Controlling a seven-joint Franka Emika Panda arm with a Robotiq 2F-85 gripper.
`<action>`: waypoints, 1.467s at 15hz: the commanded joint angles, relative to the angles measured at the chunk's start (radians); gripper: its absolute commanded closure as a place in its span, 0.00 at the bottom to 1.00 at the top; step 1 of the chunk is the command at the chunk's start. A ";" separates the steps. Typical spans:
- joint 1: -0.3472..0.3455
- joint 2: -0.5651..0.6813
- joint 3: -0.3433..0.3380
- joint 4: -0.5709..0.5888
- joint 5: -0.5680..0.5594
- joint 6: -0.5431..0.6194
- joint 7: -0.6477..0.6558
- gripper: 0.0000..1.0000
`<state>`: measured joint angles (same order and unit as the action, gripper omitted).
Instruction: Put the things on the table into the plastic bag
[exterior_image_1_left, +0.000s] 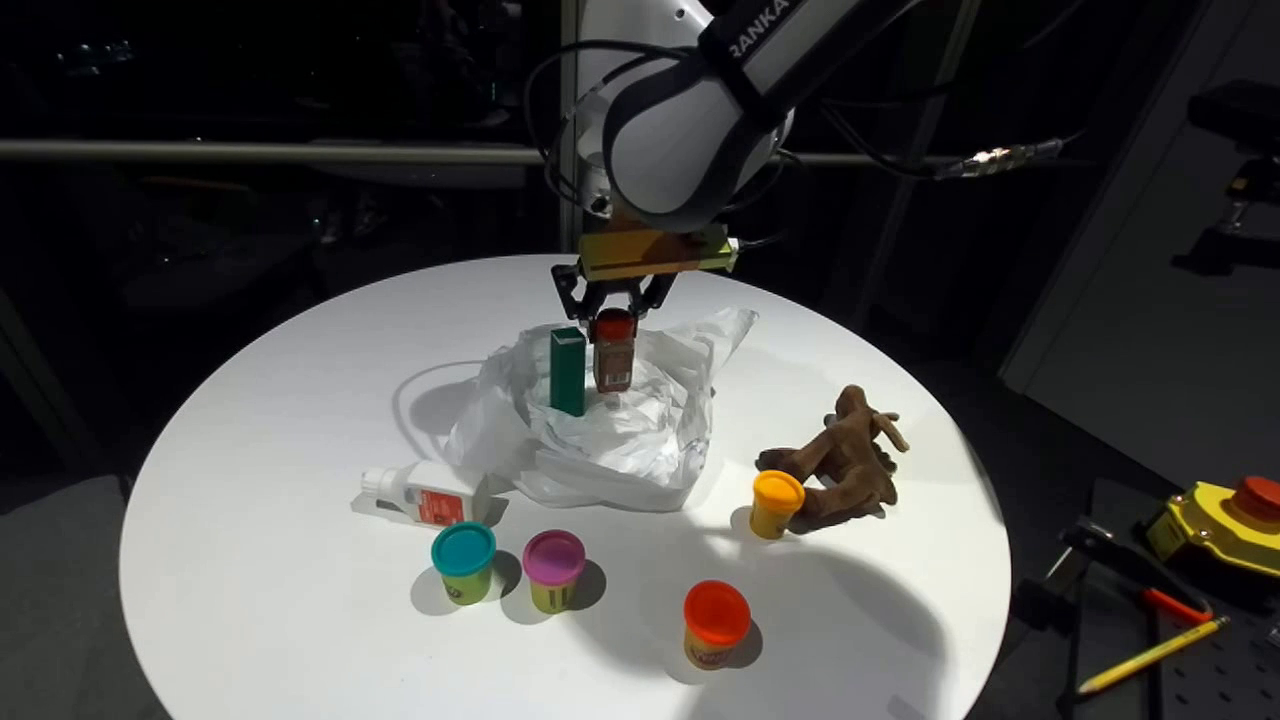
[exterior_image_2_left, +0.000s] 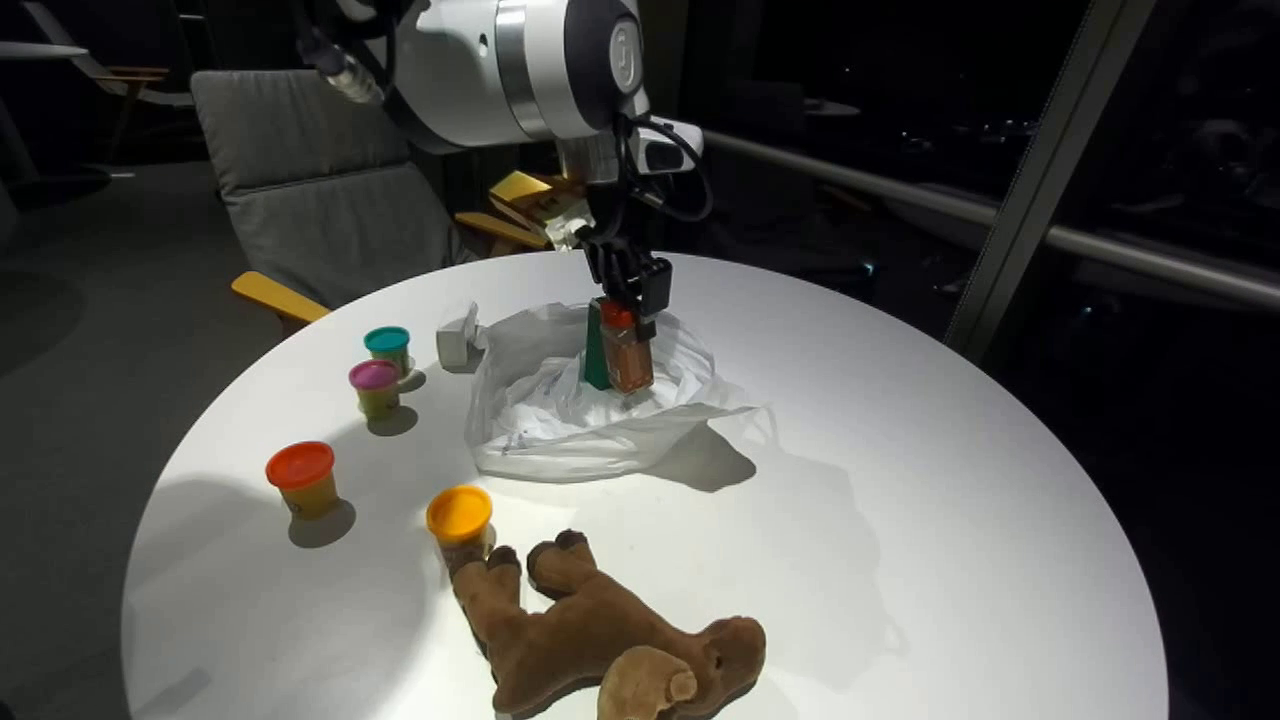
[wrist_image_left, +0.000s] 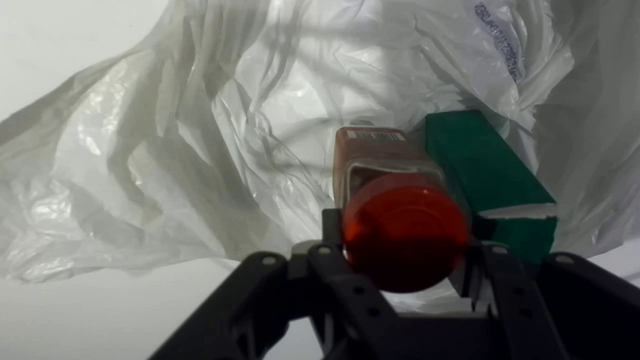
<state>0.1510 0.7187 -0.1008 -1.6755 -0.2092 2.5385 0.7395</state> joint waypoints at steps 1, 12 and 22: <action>-0.008 0.053 0.003 0.075 0.075 -0.006 -0.055 0.76; -0.001 0.068 -0.022 0.078 0.127 -0.002 -0.085 0.12; 0.003 -0.172 -0.002 -0.103 0.171 -0.041 -0.076 0.00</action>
<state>0.1502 0.7077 -0.1121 -1.6453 -0.0835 2.5250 0.6824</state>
